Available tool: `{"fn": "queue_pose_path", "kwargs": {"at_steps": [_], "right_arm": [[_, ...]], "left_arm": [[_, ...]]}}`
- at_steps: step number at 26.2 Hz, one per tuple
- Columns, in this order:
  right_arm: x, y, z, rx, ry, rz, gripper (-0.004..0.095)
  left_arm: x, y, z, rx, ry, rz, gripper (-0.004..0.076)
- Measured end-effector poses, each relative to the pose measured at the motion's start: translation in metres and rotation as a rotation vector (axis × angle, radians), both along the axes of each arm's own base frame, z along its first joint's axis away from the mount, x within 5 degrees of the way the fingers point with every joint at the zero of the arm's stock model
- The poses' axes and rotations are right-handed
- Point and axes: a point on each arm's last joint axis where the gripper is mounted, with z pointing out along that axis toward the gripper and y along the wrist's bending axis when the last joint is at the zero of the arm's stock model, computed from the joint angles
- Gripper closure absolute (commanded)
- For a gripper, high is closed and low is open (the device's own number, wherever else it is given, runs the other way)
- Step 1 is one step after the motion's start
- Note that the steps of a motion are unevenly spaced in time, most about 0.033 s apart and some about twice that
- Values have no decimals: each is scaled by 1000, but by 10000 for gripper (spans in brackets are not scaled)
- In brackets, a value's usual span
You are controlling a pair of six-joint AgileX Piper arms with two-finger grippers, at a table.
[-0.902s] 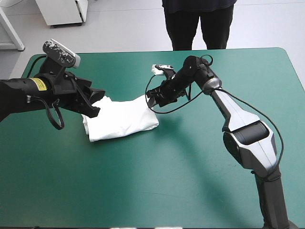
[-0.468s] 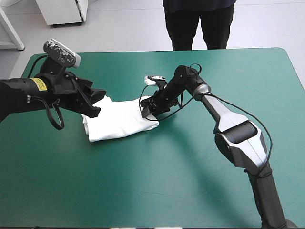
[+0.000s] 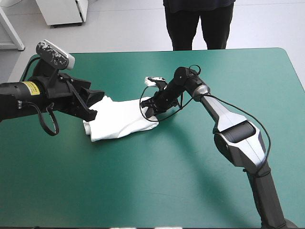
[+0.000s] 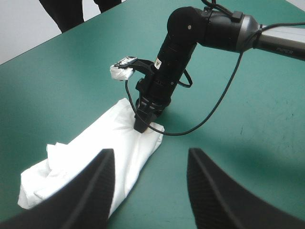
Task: Fold the cloth
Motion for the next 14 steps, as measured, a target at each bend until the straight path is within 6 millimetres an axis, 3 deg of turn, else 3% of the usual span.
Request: {"fn": "queue_pose_path", "kwargs": {"at_steps": [5, 8, 10, 14], "right_arm": [[2, -4, 2, -45, -11, -29, 917], [6, -16, 8, -91, -40, -53, 919], [12, -33, 13, -138, -67, -79, 919], [25, -102, 28, -297, -130, -184, 919]], "left_arm": [[-8, 2, 4, -17, -13, 3, 370], [-13, 3, 6, -27, -22, -1, 370], [-16, 4, 8, -39, -27, -8, 370], [-22, 4, 11, -56, -33, -18, 370]]}}
